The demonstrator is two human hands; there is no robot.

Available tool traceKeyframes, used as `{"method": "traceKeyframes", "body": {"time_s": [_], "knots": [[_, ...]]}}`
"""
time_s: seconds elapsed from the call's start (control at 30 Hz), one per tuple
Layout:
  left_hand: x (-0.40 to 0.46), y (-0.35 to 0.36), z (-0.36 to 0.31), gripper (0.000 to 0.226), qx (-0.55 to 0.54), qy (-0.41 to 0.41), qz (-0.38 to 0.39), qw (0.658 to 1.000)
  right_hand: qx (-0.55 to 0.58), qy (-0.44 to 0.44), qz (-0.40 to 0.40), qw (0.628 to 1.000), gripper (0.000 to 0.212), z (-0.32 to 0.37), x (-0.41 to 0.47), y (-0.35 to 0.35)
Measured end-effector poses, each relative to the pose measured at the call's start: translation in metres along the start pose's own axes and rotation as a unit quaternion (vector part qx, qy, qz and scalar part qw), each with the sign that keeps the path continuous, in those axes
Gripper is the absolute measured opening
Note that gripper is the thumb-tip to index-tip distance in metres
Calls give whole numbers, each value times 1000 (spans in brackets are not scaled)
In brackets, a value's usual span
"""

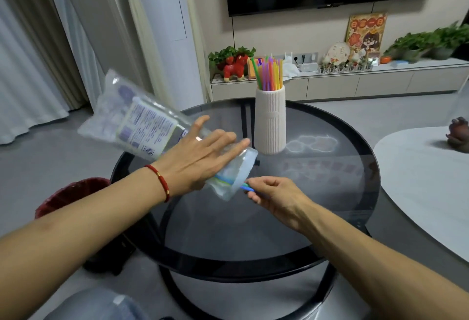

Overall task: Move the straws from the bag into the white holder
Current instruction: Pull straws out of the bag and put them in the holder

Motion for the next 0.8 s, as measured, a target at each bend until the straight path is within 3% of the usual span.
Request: {"method": "traceKeyframes", "body": {"time_s": [0.07, 0.17, 0.3, 0.4, 0.47, 0.53, 0.67, 0.73, 0.8], "knots": [[-10, 23, -1, 131, -69, -69, 97, 991, -67, -31, -18, 997, 10, 16, -2, -19], [-26, 63, -12, 137, -210, -153, 208, 943, -196, -82, -57, 975, 9, 44, -10, -57], [-28, 87, -22, 129, -370, -180, 244, 878, -276, -120, -99, 949, 12, 69, -34, -109], [-19, 82, -22, 134, -409, -158, 290, 851, -319, -163, -112, 927, 24, 87, -54, -124], [-5, 68, -27, 135, -447, -153, 256, 843, -337, -211, -110, 911, 20, 101, -66, -124], [16, 48, -40, 120, -501, -156, 163, 836, -342, -249, -99, 901, 17, 114, -78, -121], [52, 25, -72, 49, -429, -161, 21, 889, -318, -281, -80, 902, 21, 123, -91, -106], [57, 26, -82, 22, -401, -179, -8, 898, -234, -287, -102, 923, 26, 121, -91, -101], [57, 31, -88, 18, -422, -197, 16, 885, -79, -258, -117, 956, 39, 112, -82, -96]]}}
Point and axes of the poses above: each hand's wrist, its own x-axis towards the middle knuckle, its own y-axis out of the palm, z = x × y, the point moved 2 cm from there along x, towards the middle knuckle, and after that the axes turned 1 degree about z, right-handed, at the moved point
